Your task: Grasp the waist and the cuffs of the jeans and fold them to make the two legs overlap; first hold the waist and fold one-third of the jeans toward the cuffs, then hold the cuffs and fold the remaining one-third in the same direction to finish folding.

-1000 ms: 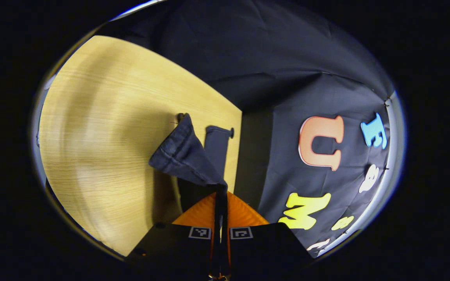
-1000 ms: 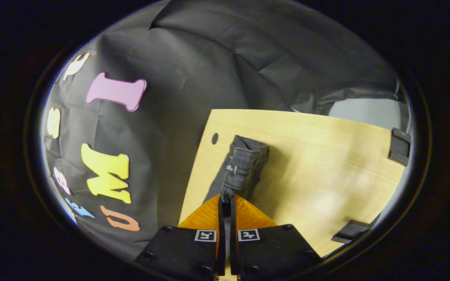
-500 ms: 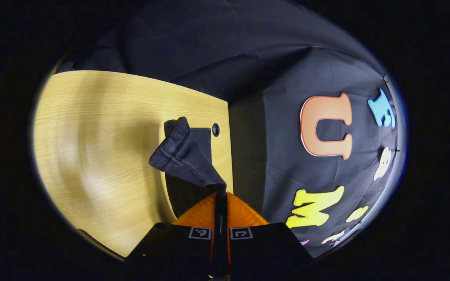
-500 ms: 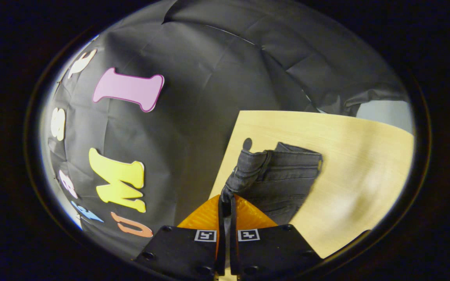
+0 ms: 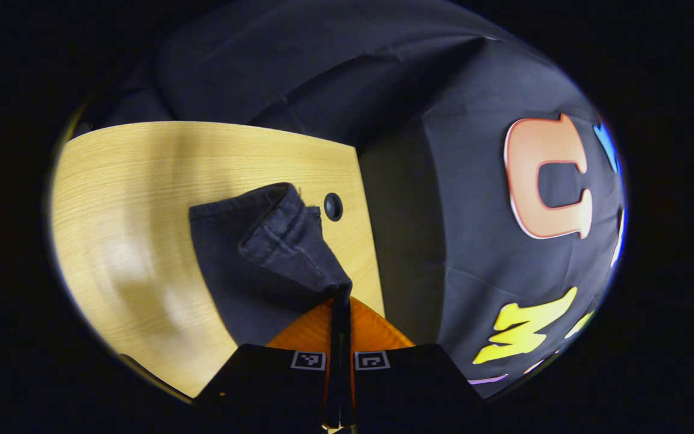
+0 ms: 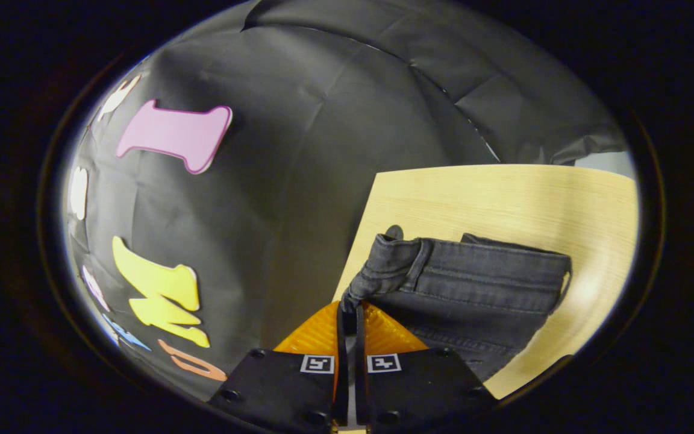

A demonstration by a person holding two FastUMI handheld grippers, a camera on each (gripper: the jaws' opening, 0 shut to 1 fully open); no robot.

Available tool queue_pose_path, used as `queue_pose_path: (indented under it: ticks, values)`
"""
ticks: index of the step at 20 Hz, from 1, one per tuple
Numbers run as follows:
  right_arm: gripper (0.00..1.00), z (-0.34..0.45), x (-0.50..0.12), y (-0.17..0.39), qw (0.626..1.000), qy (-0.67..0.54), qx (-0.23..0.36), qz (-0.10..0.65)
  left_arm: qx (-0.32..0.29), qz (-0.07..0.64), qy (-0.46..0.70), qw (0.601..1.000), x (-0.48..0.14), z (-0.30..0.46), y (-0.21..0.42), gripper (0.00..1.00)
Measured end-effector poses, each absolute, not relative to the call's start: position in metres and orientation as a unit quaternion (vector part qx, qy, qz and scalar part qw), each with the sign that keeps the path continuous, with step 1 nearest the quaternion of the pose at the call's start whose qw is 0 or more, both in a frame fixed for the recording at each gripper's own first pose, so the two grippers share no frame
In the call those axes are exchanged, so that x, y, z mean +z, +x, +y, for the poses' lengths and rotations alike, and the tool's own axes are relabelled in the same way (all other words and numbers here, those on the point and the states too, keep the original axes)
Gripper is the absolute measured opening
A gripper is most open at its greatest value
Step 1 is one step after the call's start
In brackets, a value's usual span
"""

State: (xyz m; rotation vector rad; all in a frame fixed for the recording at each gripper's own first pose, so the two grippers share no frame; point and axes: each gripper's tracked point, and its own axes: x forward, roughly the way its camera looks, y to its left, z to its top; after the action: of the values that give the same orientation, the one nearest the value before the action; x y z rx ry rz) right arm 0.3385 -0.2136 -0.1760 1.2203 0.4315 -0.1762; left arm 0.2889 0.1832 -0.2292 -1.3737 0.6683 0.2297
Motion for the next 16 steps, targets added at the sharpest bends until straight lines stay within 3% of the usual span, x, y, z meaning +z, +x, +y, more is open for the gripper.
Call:
queue_pose_path:
  ticks: [5, 7, 8, 10, 13, 16]
  values:
    - [0.05, -0.219, -0.201, 0.372, 0.813, 0.545, -0.086, 0.186, 0.088, 0.306, -0.595, 0.738, -0.253, 0.178, 0.328, 0.04]
    - [0.06, -0.221, -0.211, 0.381, 0.819, 0.537, -0.089, 0.182, 0.083, 0.293, -0.627, 0.718, -0.246, 0.176, 0.351, 0.04]
    - [0.01, -0.222, -0.22, 0.385, 0.82, 0.535, -0.093, 0.183, 0.085, 0.287, -0.631, 0.716, -0.248, 0.176, 0.359, 0.04]
    - [0.07, -0.222, -0.234, 0.389, 0.817, 0.536, -0.105, 0.188, 0.096, 0.309, -0.61, 0.723, -0.274, 0.166, 0.357, 0.04]
    - [0.02, -0.224, -0.248, 0.391, 0.816, 0.532, -0.116, 0.191, 0.105, 0.31, -0.618, 0.715, -0.293, 0.166, 0.363, 0.05]
    - [0.09, -0.224, -0.252, 0.395, 0.82, 0.529, -0.113, 0.188, 0.094, 0.316, -0.621, 0.711, -0.306, 0.166, 0.366, 0.06]
